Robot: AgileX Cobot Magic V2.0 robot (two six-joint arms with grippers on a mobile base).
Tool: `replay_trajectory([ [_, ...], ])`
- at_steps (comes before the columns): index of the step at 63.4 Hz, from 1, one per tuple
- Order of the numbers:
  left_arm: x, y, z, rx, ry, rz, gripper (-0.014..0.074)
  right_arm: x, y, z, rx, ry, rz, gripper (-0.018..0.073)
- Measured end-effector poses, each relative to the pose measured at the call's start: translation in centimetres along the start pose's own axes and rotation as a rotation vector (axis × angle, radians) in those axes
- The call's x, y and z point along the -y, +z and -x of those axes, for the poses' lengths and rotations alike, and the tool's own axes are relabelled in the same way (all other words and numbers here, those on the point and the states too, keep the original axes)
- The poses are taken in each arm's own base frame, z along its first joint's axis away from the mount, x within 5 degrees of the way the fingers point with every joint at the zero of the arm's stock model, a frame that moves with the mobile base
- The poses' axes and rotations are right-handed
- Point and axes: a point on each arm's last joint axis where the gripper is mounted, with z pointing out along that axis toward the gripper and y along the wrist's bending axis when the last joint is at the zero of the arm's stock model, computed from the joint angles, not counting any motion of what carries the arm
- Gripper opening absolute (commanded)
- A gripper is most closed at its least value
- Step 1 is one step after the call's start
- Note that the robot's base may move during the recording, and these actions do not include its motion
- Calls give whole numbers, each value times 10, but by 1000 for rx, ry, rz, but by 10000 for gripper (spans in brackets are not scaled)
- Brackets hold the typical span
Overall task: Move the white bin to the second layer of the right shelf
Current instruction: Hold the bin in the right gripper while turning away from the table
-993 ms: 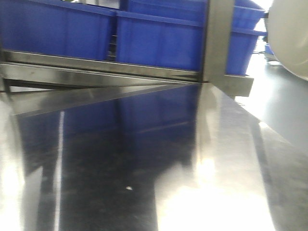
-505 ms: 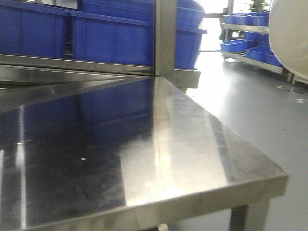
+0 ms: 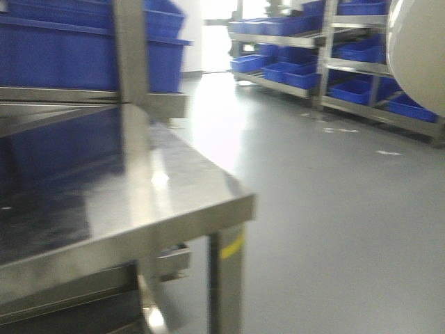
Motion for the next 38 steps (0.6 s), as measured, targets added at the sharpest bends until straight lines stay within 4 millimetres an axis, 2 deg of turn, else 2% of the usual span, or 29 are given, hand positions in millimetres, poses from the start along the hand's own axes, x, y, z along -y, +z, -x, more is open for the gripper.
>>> replay_trajectory([
  [38, 0, 0, 0, 0, 0, 0, 85, 0, 0, 0, 0, 2, 0, 57],
])
